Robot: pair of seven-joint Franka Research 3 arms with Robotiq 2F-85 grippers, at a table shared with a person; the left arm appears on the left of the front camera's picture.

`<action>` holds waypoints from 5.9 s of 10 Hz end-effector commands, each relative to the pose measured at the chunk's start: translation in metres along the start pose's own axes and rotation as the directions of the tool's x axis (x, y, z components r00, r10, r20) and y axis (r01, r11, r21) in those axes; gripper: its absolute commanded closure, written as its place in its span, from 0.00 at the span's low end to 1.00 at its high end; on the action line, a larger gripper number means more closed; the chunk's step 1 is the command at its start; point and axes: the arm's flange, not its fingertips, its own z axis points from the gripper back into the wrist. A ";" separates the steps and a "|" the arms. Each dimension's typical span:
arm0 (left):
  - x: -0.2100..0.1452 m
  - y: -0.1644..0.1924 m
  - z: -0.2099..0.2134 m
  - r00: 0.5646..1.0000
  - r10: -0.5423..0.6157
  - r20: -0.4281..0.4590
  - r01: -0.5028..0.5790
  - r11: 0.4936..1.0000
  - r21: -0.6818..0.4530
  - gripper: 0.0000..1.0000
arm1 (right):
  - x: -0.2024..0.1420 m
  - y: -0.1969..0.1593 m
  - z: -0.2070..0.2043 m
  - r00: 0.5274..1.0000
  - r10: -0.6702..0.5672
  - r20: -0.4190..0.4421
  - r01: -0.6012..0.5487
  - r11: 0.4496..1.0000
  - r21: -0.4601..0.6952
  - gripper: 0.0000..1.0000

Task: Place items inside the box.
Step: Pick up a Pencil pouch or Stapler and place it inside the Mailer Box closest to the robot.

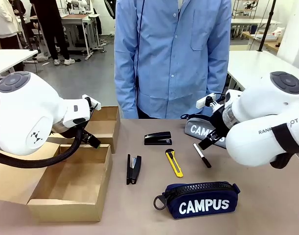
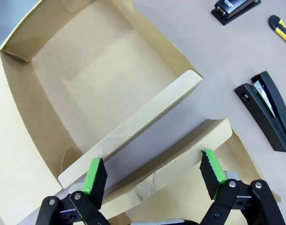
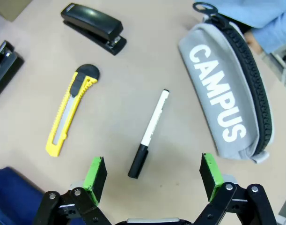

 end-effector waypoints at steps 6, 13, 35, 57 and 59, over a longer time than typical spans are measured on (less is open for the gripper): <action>0.000 0.000 0.000 1.000 0.000 0.000 0.000 1.000 0.000 0.00 | 0.000 0.000 0.000 1.000 0.000 0.000 0.000 1.000 0.000 0.00; -0.036 0.048 0.163 0.965 0.254 0.055 -0.219 0.908 -0.358 0.00 | -0.051 -0.092 0.157 0.856 -0.517 -0.010 0.491 0.807 0.329 0.00; -0.281 0.253 0.188 0.459 0.888 0.039 -0.620 0.352 -0.701 0.00 | -0.269 -0.212 0.226 0.608 -0.778 0.160 0.567 0.566 0.598 0.00; -0.281 0.253 0.188 0.459 0.888 0.039 -0.620 0.352 -0.701 0.00 | -0.163 -0.160 0.181 0.917 -0.367 0.159 0.268 0.859 0.435 0.00; -0.281 0.253 0.188 0.459 0.888 0.039 -0.620 0.352 -0.701 0.00 | -0.165 -0.186 0.213 0.920 -0.361 0.154 0.254 0.846 0.469 0.00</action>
